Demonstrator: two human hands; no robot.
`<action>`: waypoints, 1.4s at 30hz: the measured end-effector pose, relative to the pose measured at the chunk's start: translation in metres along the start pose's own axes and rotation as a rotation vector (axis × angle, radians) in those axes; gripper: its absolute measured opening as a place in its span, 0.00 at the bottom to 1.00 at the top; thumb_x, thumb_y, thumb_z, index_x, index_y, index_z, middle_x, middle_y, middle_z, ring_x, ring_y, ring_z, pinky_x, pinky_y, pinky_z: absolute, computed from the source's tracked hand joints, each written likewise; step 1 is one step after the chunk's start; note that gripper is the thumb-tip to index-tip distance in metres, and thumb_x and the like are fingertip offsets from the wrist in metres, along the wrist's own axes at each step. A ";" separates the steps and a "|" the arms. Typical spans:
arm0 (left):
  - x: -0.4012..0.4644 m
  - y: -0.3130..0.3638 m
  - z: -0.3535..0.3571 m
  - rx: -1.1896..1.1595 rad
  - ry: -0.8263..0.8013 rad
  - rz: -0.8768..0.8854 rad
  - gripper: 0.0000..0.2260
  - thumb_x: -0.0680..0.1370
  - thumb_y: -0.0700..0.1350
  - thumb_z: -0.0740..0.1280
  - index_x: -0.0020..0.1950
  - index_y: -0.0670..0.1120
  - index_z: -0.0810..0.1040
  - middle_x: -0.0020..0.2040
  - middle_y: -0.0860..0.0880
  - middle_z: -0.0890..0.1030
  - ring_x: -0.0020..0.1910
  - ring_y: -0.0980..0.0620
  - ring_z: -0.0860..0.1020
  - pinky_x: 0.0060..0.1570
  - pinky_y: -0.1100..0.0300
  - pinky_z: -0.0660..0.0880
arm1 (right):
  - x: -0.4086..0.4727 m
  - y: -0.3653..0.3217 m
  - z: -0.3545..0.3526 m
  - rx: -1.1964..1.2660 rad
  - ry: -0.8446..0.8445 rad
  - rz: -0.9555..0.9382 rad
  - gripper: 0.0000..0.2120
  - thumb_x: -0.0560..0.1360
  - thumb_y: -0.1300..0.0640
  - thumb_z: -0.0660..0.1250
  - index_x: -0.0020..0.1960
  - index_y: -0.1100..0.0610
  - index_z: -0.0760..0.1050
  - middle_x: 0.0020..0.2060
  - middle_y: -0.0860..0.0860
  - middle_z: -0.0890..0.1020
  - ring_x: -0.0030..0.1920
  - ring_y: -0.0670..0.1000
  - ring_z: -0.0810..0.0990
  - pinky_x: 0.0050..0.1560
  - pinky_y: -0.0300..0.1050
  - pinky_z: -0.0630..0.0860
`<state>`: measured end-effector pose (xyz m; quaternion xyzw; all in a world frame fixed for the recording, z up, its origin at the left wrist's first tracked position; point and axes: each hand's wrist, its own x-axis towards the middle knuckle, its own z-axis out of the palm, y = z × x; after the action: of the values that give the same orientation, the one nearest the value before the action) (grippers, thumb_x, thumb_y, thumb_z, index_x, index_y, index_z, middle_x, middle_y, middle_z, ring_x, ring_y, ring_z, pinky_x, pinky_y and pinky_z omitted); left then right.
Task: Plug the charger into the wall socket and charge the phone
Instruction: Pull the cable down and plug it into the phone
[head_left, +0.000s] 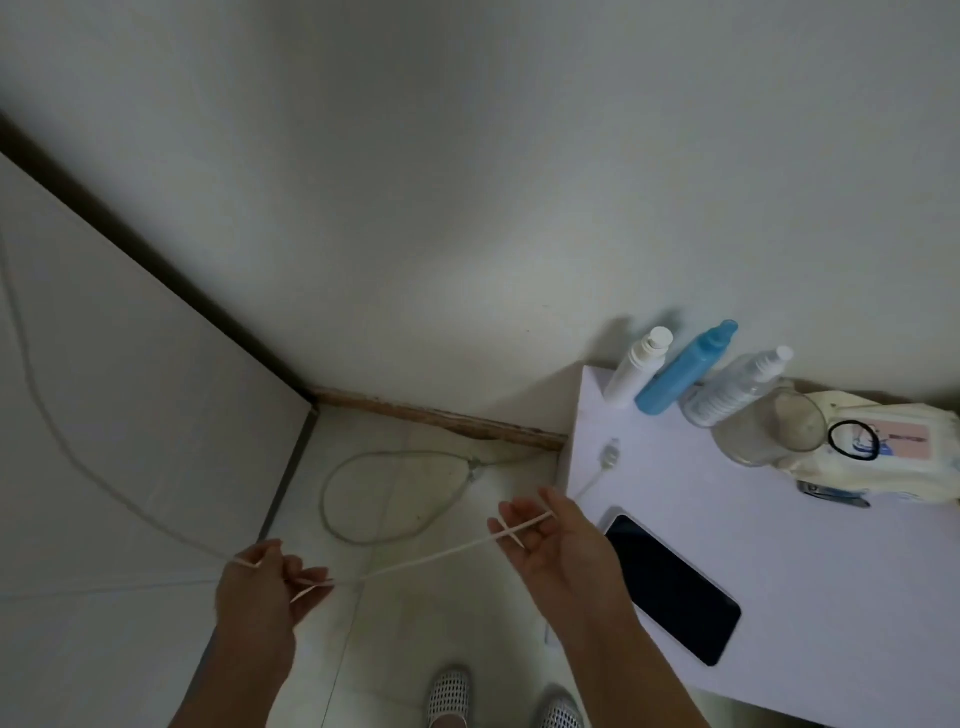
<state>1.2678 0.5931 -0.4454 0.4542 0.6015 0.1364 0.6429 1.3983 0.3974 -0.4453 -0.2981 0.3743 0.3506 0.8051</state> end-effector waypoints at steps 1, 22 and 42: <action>0.004 0.002 -0.004 0.005 0.029 0.005 0.11 0.80 0.38 0.53 0.59 0.43 0.69 0.32 0.44 0.69 0.17 0.57 0.76 0.26 0.55 0.78 | -0.002 -0.006 -0.002 0.020 0.026 -0.033 0.08 0.78 0.63 0.61 0.40 0.61 0.71 0.22 0.56 0.80 0.25 0.53 0.82 0.36 0.53 0.83; -0.088 -0.032 0.185 1.031 -0.667 0.446 0.10 0.77 0.45 0.60 0.35 0.47 0.71 0.33 0.51 0.78 0.32 0.53 0.75 0.32 0.65 0.72 | -0.027 -0.076 -0.125 -0.206 0.385 -0.167 0.14 0.80 0.55 0.53 0.43 0.59 0.73 0.17 0.49 0.71 0.16 0.46 0.66 0.18 0.37 0.65; -0.041 -0.138 0.246 1.562 -0.875 0.792 0.25 0.62 0.46 0.76 0.52 0.46 0.66 0.49 0.46 0.73 0.48 0.47 0.72 0.42 0.58 0.67 | -0.009 -0.100 -0.167 -0.612 0.412 -0.192 0.14 0.79 0.55 0.58 0.42 0.61 0.77 0.23 0.52 0.66 0.21 0.46 0.59 0.22 0.37 0.56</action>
<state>1.4280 0.3844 -0.5556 0.9316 0.0348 -0.2748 0.2353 1.4069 0.2130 -0.5064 -0.6227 0.3766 0.3019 0.6159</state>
